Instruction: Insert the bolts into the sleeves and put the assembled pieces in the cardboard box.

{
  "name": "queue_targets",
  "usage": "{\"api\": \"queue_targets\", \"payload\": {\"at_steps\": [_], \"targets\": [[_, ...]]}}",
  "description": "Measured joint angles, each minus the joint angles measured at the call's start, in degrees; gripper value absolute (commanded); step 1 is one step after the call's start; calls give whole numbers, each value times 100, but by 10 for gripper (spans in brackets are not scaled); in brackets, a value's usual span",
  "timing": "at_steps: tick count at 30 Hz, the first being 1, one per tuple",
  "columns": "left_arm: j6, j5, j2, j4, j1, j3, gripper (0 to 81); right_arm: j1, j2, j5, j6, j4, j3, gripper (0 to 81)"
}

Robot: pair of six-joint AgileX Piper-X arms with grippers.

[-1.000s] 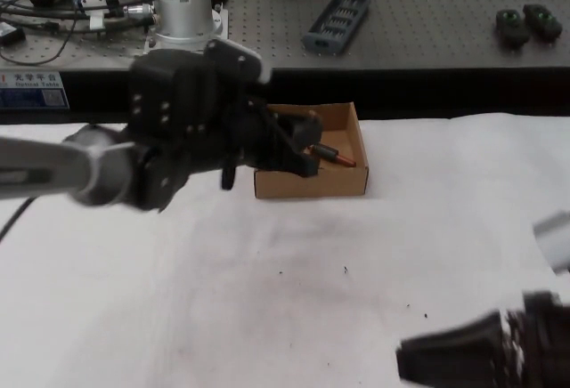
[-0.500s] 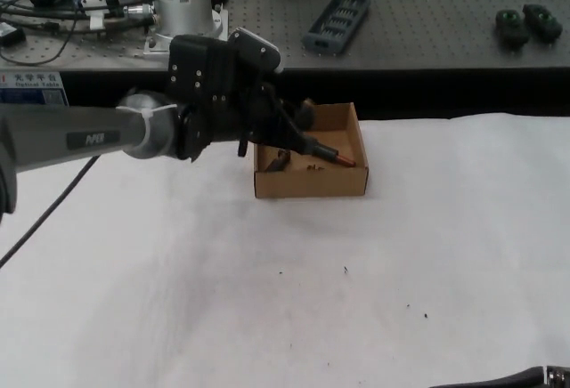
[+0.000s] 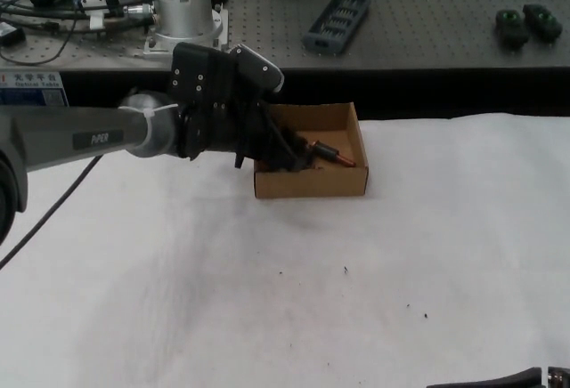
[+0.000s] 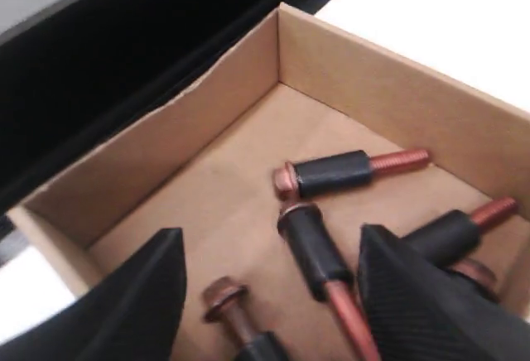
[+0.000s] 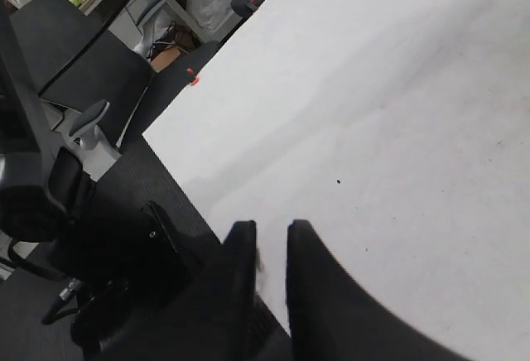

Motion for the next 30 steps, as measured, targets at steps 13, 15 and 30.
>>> {"api": "queue_targets", "payload": {"at_steps": [13,15,30], "targets": [[-78,677,-1080,1544,101,0,330,-210,160,868,-526,-506,14,114],[-78,1002,-1675,1814,231,40,303,-300,267,890,-545,-641,14,114],[-1468,-158,-6325,-1525,107,5915,293,-1357,4021,879,-2500,-4179,-933,43]]}}
